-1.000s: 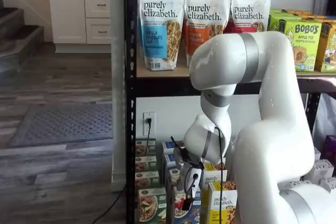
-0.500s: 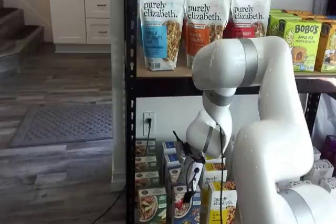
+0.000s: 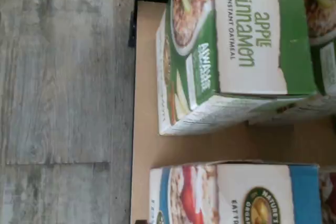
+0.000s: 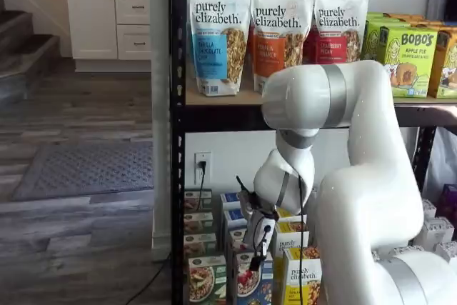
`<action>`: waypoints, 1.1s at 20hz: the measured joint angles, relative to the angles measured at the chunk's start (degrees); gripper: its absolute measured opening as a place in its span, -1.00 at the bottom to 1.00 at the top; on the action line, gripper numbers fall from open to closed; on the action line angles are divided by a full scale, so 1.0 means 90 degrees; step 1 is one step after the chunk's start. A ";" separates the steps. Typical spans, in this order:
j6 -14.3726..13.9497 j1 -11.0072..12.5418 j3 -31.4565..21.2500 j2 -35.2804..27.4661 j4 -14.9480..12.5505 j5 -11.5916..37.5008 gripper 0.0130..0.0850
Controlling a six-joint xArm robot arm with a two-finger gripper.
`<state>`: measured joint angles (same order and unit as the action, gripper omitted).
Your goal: Pick up the blue and white box that is on the bottom shelf, the second box from the left
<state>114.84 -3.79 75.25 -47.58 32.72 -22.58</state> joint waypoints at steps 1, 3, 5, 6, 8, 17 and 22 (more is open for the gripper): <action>-0.0006 0.0004 0.0047 -0.0037 -0.0010 0.0004 1.00; -0.0039 0.0014 0.0146 -0.0116 -0.0054 0.0004 1.00; -0.0095 0.0019 0.0220 -0.0183 -0.0123 0.0021 1.00; -0.0151 0.0026 0.0287 -0.0242 -0.0192 0.0015 1.00; -0.0286 0.0048 0.0436 -0.0367 -0.0362 -0.0031 1.00; -0.0805 0.0116 0.1018 -0.0909 -0.1015 -0.0172 1.00; -0.1177 0.0132 0.1227 -0.1078 -0.1445 -0.0403 1.00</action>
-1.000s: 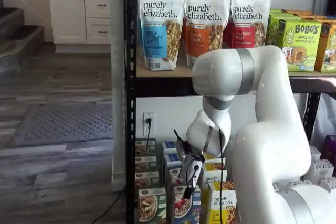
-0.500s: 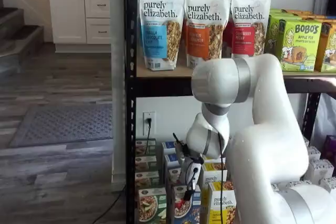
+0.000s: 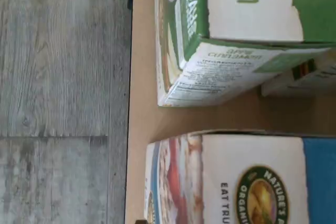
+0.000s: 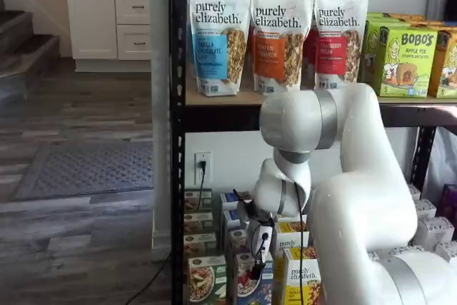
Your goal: Pick up the blue and white box that is on the bottom shelf, the second box from the left
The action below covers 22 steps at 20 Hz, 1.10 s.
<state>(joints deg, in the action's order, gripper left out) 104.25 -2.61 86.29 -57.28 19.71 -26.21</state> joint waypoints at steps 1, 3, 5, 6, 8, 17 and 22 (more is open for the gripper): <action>-0.0039 -0.0002 0.0027 -0.0021 -0.0039 -0.0035 1.00; -0.0141 -0.0011 0.0060 -0.0051 -0.0147 -0.0080 1.00; -0.0227 -0.0022 0.0062 -0.0064 -0.0235 -0.0080 1.00; -0.0254 -0.0026 0.0061 -0.0067 -0.0264 -0.0085 1.00; -0.0310 -0.0035 0.0052 -0.0071 -0.0318 -0.0085 1.00; -0.0408 -0.0054 -0.0002 -0.0083 -0.0421 -0.0030 1.00; -0.0360 -0.0052 0.0024 -0.0089 -0.0364 -0.0100 0.78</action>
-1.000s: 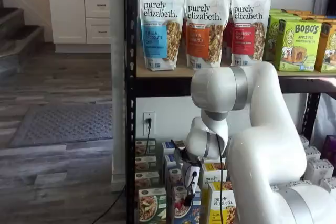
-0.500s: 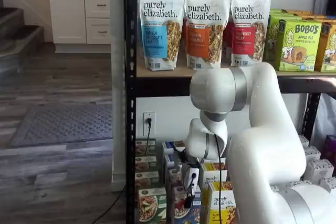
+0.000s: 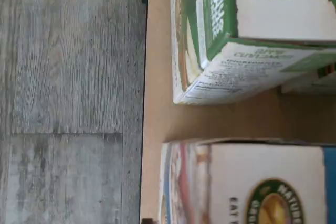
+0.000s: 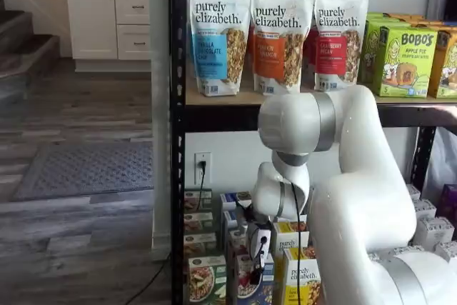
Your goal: Pick up the blue and white box that is on the bottom shelf, the second box from the left
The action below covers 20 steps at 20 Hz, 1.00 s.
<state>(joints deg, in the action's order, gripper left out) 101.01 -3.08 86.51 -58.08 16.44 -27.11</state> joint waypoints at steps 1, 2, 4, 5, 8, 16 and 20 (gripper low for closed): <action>0.0006 0.0000 -0.0002 0.0000 0.0008 0.0005 0.67; 0.0008 -0.0002 -0.0003 0.0000 0.0013 0.0010 0.67; 0.0005 -0.0008 0.0003 0.0000 0.0015 0.0005 0.56; -0.0001 -0.0012 0.0009 -0.0001 0.0013 -0.0001 0.44; -0.0083 -0.0023 0.0007 -0.0011 -0.0070 0.0039 0.44; -0.0195 -0.0027 0.0030 -0.0046 -0.0195 0.0086 0.44; -0.0158 -0.0028 0.0042 -0.0055 -0.0151 0.0070 0.44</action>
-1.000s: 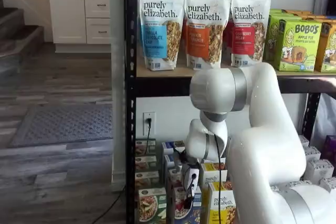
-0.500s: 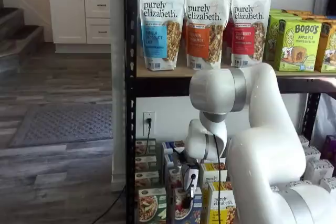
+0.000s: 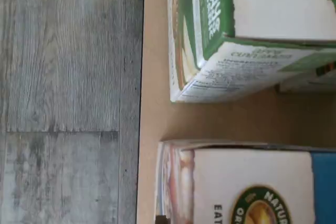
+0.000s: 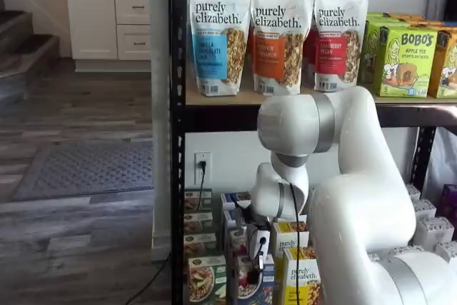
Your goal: Pick up the blue and white box that is on the bottom shelf, the second box from the left
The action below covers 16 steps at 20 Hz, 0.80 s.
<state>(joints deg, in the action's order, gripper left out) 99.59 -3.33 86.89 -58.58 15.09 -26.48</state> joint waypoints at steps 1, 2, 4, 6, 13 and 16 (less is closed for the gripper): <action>0.0016 0.0000 0.0002 -0.0001 0.0018 -0.0009 0.44; 0.0027 0.0000 0.0002 -0.0001 0.0031 -0.0015 0.44; 0.0034 0.0002 0.0004 0.0002 0.0037 -0.0040 0.44; 0.0050 0.0005 -0.0004 0.0011 0.0052 -0.0054 0.44; 0.0088 0.0017 -0.0018 0.0038 0.0086 -0.0120 0.00; 0.0088 0.0007 -0.0060 0.0047 0.0092 -0.0041 0.00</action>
<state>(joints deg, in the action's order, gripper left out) 100.38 -3.27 86.35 -58.15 15.92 -26.85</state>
